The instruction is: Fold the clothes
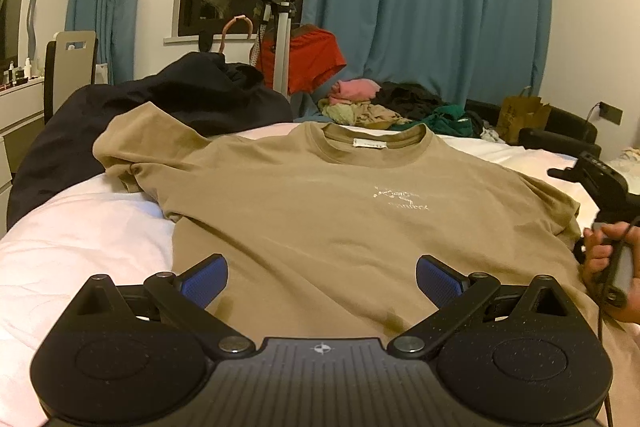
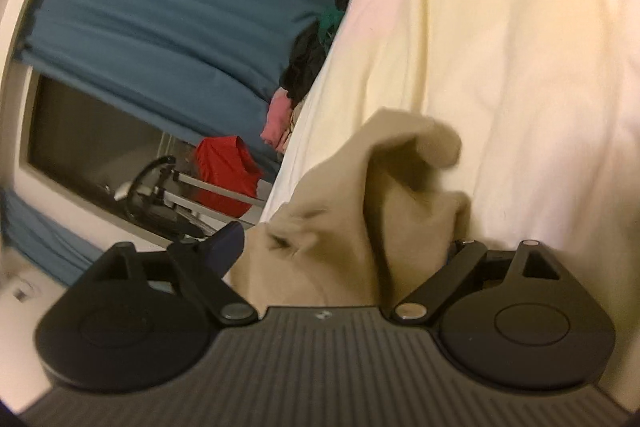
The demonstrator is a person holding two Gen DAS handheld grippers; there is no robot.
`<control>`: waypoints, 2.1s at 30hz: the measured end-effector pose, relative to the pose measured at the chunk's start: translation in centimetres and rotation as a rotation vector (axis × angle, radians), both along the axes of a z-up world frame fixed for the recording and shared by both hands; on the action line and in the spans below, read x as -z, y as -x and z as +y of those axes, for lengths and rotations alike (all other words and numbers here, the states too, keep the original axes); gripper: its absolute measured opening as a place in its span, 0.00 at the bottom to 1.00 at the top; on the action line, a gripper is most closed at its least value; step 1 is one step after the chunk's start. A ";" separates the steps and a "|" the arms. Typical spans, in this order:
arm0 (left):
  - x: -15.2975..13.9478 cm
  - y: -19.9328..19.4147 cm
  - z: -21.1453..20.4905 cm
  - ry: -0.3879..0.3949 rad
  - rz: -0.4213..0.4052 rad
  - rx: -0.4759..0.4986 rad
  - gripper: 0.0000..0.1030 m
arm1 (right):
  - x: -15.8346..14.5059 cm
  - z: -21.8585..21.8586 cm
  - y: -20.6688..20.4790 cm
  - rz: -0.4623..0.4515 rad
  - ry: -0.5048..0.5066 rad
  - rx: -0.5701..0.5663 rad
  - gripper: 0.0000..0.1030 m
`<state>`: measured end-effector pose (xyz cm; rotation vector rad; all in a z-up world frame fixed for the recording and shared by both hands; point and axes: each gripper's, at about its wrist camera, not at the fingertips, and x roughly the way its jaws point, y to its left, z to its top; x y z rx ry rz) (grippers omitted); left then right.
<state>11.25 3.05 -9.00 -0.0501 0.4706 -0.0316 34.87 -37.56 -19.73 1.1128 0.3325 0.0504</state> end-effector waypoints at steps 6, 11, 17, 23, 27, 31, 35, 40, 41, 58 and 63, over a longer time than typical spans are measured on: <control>0.6 -1.0 -0.5 0.008 -0.002 0.019 0.99 | -1.2 -0.6 -3.7 -0.015 0.152 0.004 0.65; 1.1 -2.1 -0.5 0.023 0.010 0.011 0.99 | -2.0 1.8 -6.6 0.156 0.457 -0.100 0.39; 0.1 -2.0 0.1 0.039 -0.012 -0.029 0.98 | -7.6 2.4 -5.7 0.119 0.606 0.017 0.09; -2.0 -1.7 2.4 0.058 -0.003 -0.141 0.98 | -15.9 6.1 -4.8 0.095 0.830 0.081 0.08; -2.4 -2.1 5.2 0.103 0.043 -0.224 0.98 | -19.7 11.2 -4.3 0.078 0.968 0.063 0.08; -2.4 -2.1 8.2 0.150 0.075 -0.301 0.98 | -20.6 17.9 -3.9 0.042 1.081 0.004 0.08; -2.4 -2.0 10.5 0.222 0.084 -0.344 0.98 | -19.1 25.7 -5.2 0.050 1.150 -0.119 0.08; -1.8 -2.3 10.4 0.214 0.087 -0.368 0.97 | -14.6 32.5 -6.0 0.004 1.256 -0.245 0.09; -1.5 -2.4 10.3 0.210 0.091 -0.367 0.97 | -13.7 33.0 -6.5 0.009 1.243 -0.269 0.09; 0.2 -3.3 8.0 0.166 0.118 -0.297 0.95 | -17.9 25.8 5.5 -0.133 0.945 -0.428 1.00; -0.7 -1.4 5.4 0.073 0.067 -0.246 0.95 | -18.8 20.9 16.2 -0.141 0.886 -0.404 1.00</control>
